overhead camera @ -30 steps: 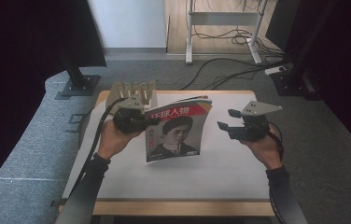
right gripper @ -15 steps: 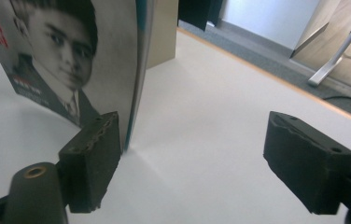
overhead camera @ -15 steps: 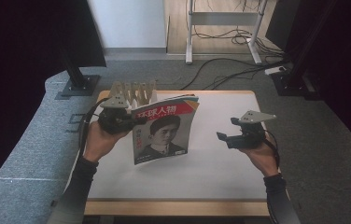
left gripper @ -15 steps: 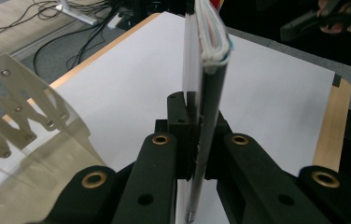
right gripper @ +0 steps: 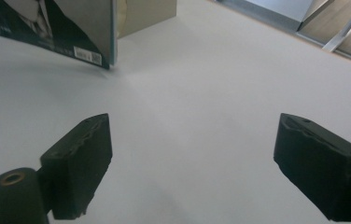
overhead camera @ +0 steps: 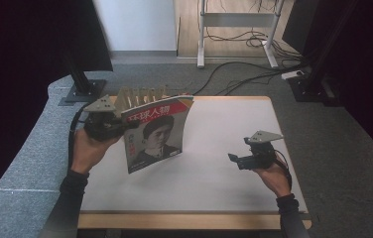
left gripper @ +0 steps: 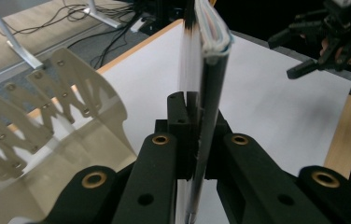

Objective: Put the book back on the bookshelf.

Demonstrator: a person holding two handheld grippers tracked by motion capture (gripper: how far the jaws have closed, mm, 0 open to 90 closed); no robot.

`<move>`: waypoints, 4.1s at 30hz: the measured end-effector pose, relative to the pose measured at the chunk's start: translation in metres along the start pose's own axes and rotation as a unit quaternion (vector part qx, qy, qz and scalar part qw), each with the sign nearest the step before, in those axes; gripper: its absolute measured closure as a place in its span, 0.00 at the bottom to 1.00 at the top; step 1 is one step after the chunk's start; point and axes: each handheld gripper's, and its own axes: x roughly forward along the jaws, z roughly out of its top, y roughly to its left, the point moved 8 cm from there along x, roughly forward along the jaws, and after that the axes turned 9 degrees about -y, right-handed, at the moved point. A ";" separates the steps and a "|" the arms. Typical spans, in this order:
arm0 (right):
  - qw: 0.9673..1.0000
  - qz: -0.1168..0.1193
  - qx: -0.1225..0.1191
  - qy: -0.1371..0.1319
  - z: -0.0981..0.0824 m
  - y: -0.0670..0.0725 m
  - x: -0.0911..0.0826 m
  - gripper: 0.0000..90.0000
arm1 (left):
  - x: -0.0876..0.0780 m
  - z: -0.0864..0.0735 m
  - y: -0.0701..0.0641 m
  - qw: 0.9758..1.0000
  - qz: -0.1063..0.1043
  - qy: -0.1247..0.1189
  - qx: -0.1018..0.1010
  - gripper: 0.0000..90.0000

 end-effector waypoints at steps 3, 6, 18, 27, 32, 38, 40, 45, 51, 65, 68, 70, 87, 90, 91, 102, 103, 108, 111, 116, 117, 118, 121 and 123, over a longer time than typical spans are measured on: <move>1.000 -0.001 0.002 0.005 -0.009 0.002 0.003 0.08 | -0.009 -0.001 0.005 1.000 0.010 -0.002 -0.006 0.97; 1.000 -0.003 0.000 0.011 -0.017 0.005 0.007 0.04 | -0.017 -0.001 0.011 1.000 0.020 -0.004 -0.012 0.97; 0.999 0.001 0.013 0.039 -0.058 0.015 0.019 0.00 | -0.049 -0.009 0.036 0.997 0.066 -0.009 -0.036 0.97; 0.999 -0.006 0.030 0.042 -0.080 0.016 0.021 0.00 | -0.070 -0.014 0.053 0.994 0.100 -0.010 -0.051 0.97; 0.998 -0.004 0.039 0.048 -0.093 0.020 0.023 0.00 | -0.080 -0.018 0.065 0.991 0.122 -0.010 -0.061 0.97; 0.998 -0.005 0.040 0.051 -0.100 0.020 0.026 0.00 | -0.083 -0.023 0.082 0.986 0.152 -0.009 -0.073 0.97; 0.998 -0.005 0.042 0.053 -0.100 0.020 0.026 0.00 | -0.081 -0.024 0.086 0.984 0.159 -0.011 -0.078 0.97; 0.998 -0.002 0.036 0.060 -0.101 0.021 0.027 0.00 | -0.073 -0.024 0.098 0.981 0.174 -0.018 -0.089 0.97; 0.997 -0.001 0.029 0.070 -0.102 0.022 0.029 0.01 | -0.056 -0.025 0.111 0.978 0.186 -0.020 -0.095 0.97; 0.997 0.005 0.032 0.074 -0.103 0.023 0.030 0.04 | -0.020 -0.028 0.139 0.967 0.220 -0.067 -0.111 0.97; 0.997 0.005 0.030 0.072 -0.103 0.023 0.029 0.04 | -0.013 -0.032 0.141 0.966 0.220 -0.080 -0.110 0.97; 0.997 0.006 0.032 0.071 -0.103 0.023 0.029 0.04 | -0.011 -0.036 0.142 0.967 0.216 -0.085 -0.109 0.97; 0.997 0.011 0.024 0.076 -0.103 0.024 0.030 0.07 | -0.021 -0.050 0.136 0.977 0.172 0.032 -0.119 0.96; 0.997 0.011 0.024 0.076 -0.103 0.024 0.030 0.07 | -0.020 -0.049 0.138 0.975 0.183 0.001 -0.126 0.97; 0.997 0.011 0.024 0.076 -0.103 0.024 0.030 0.07 | -0.020 -0.049 0.139 0.974 0.187 -0.008 -0.126 0.97; 0.997 0.012 0.026 0.073 -0.103 0.024 0.030 0.07 | -0.017 -0.052 0.142 0.971 0.197 -0.037 -0.132 0.96; 0.997 0.010 0.025 0.074 -0.103 0.024 0.030 0.07 | -0.017 -0.053 0.141 0.971 0.192 -0.037 -0.135 0.96; 0.997 0.009 0.024 0.075 -0.103 0.025 0.030 0.08 | -0.020 -0.058 0.144 0.970 0.203 -0.036 -0.128 0.86; 0.997 0.007 0.020 0.077 -0.104 0.025 0.030 0.08 | -0.019 -0.058 0.144 0.970 0.208 -0.035 -0.123 0.75; 0.997 0.000 0.013 0.080 -0.104 0.025 0.030 0.09 | -0.016 -0.059 0.144 0.969 0.212 -0.030 -0.119 0.44; 0.997 0.000 0.013 0.080 -0.104 0.025 0.030 0.09 | -0.016 -0.059 0.144 0.969 0.213 -0.029 -0.118 0.40; 0.997 0.000 0.012 0.080 -0.104 0.024 0.031 0.09 | -0.017 -0.059 0.143 0.969 0.214 -0.029 -0.117 0.37; 0.997 0.000 0.012 0.080 -0.104 0.025 0.031 0.09 | -0.021 -0.056 0.139 0.971 0.206 -0.038 -0.119 0.28; 0.997 -0.001 0.012 0.081 -0.104 0.025 0.031 0.09 | -0.025 -0.055 0.137 0.971 0.199 -0.043 -0.121 0.23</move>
